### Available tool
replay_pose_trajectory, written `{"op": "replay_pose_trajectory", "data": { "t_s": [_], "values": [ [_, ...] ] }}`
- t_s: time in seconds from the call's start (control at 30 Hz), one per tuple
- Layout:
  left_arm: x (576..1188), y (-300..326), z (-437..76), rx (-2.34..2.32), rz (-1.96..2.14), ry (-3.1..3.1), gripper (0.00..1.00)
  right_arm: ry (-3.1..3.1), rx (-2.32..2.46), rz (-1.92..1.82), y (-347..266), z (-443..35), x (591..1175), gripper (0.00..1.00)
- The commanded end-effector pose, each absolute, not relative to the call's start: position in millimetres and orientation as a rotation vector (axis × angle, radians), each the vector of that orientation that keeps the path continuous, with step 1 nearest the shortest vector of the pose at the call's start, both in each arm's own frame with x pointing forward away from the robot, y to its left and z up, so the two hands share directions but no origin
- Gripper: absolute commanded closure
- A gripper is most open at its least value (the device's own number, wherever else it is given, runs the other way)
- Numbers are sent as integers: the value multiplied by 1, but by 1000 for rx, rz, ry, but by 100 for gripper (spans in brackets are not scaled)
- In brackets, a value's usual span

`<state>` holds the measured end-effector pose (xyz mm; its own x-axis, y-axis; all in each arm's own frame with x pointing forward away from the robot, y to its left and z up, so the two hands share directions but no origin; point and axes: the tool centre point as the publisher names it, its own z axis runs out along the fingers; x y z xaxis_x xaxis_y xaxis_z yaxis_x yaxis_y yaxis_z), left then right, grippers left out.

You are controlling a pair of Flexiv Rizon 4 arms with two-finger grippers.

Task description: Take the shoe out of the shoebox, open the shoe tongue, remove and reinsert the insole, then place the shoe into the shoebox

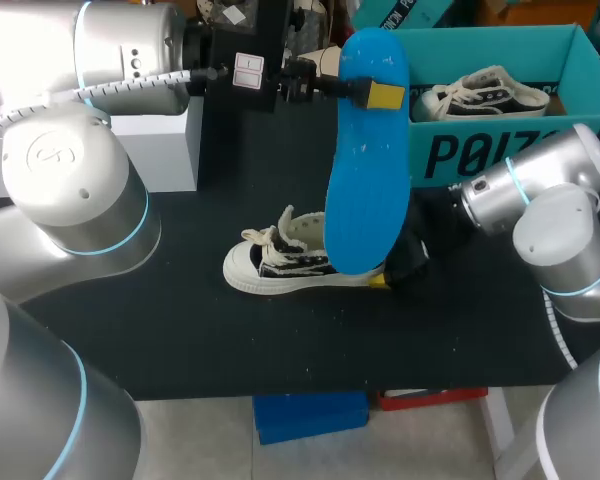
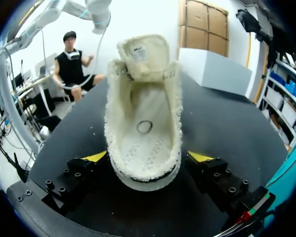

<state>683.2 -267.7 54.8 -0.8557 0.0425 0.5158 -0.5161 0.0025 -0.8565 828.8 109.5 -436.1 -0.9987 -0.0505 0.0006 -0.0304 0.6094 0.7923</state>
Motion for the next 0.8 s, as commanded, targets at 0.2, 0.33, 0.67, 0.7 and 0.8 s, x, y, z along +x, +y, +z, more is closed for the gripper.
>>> {"op": "replay_pose_trajectory", "data": {
  "t_s": [0.2,0.33,0.67,0.7,0.8],
  "values": [
    [682,-268,55,493,1907,-1894,100,-2970,59,-941,94,-410,820,0],
    [682,-268,55,493,1907,-1894,100,-3044,45,-693,94,-406,818,0],
    [682,-268,55,493,1907,-1894,100,-3156,-4,-207,106,-396,817,0],
    [682,-268,55,493,1907,-1894,100,-3160,-10,-184,107,-396,817,0],
    [682,-268,55,493,1907,-1894,100,-3178,-20,-85,113,-396,819,0]
  ]
}}
